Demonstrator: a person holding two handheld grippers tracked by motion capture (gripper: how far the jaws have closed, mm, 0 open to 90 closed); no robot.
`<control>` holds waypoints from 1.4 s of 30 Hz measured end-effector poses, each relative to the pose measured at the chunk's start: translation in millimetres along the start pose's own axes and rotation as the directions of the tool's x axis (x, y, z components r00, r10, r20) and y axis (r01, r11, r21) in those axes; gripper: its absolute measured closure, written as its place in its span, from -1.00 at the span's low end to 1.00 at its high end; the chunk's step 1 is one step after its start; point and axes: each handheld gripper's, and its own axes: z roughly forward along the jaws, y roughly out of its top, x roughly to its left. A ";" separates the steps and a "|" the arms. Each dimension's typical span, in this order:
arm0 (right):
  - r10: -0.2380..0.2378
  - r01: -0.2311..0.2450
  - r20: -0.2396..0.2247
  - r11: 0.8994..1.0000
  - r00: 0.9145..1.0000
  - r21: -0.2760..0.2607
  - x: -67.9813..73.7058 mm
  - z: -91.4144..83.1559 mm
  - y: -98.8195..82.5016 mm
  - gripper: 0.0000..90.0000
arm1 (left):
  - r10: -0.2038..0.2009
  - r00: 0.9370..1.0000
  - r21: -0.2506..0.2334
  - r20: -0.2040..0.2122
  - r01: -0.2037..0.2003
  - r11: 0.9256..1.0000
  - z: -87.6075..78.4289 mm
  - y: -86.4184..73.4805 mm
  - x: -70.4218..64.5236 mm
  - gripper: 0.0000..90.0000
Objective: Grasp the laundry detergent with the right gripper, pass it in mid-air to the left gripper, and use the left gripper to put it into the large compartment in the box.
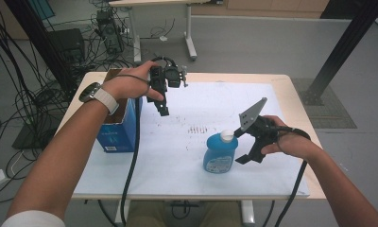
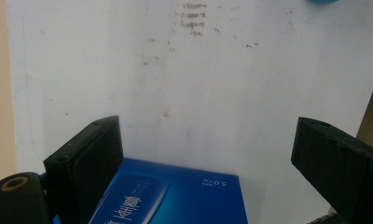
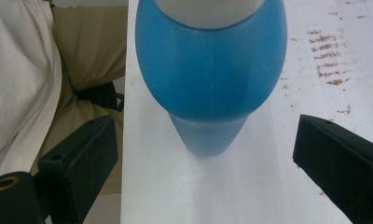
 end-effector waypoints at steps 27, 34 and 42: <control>-0.001 0.001 0.003 1.000 1.000 0.000 0.1 0.2 0.1 -0.85 | -0.002 1.000 0.003 0.000 0.002 1.000 -0.1 0.2 0.1 -0.79; 0.003 -0.003 0.002 1.000 1.000 0.000 -0.1 0.2 0.0 -0.85 | 0.001 1.000 0.004 -0.001 -0.001 1.000 -0.4 -0.3 0.4 -0.79; 0.000 0.000 0.006 1.000 1.000 -0.003 -0.1 -0.5 0.8 -0.85 | -0.001 1.000 0.001 -0.003 0.001 1.000 -0.6 -0.4 -0.2 -0.79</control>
